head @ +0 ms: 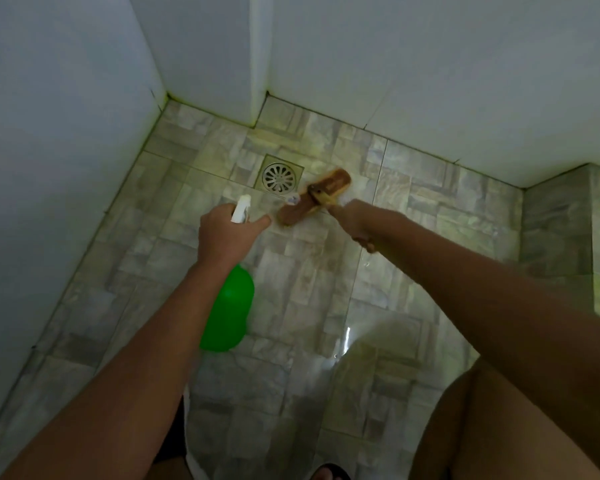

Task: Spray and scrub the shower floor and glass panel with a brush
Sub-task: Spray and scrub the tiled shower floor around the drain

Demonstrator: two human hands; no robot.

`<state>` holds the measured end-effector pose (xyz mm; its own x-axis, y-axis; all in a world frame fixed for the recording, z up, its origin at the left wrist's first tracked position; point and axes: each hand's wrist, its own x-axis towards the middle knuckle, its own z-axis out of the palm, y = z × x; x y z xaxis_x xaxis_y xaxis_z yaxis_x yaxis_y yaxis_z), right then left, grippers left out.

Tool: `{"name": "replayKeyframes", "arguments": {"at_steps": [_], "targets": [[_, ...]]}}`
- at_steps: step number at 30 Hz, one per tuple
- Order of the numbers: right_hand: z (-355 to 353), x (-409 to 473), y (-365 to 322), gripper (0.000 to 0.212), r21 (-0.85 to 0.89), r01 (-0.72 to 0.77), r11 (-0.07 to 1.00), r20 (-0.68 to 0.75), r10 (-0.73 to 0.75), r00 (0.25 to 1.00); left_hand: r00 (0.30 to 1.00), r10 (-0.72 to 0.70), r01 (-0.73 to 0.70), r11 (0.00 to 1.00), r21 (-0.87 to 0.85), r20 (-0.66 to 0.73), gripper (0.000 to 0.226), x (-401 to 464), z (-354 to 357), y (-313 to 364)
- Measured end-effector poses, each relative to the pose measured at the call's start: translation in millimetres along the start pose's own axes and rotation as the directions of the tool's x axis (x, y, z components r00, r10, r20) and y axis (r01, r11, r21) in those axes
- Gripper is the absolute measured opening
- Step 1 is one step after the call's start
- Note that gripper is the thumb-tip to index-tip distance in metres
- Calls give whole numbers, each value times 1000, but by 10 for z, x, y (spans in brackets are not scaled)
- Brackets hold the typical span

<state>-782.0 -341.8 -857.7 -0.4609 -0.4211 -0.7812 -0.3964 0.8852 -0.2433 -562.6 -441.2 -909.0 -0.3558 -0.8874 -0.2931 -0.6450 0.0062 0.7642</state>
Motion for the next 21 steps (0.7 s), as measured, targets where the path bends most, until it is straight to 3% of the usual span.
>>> {"name": "replayKeyframes", "arguments": {"at_steps": [4,10,14,21], "targets": [[95,-156,486,66,85,-132,988,28,131,991,1000,-16,16,1000,8,-5,60,-58,38,31],[149,-177,454,63,102,-133,986,14,133,991,996,-77,72,991,-113,-43,46,-50,58,34],[165,-162,509,64,115,-177,977,12,177,984,1000,-19,19,1000,-21,4,55,19,65,28],[183,-170,453,65,142,-179,973,12,180,984,998,-65,65,998,8,-4,51,7,60,41]]}}
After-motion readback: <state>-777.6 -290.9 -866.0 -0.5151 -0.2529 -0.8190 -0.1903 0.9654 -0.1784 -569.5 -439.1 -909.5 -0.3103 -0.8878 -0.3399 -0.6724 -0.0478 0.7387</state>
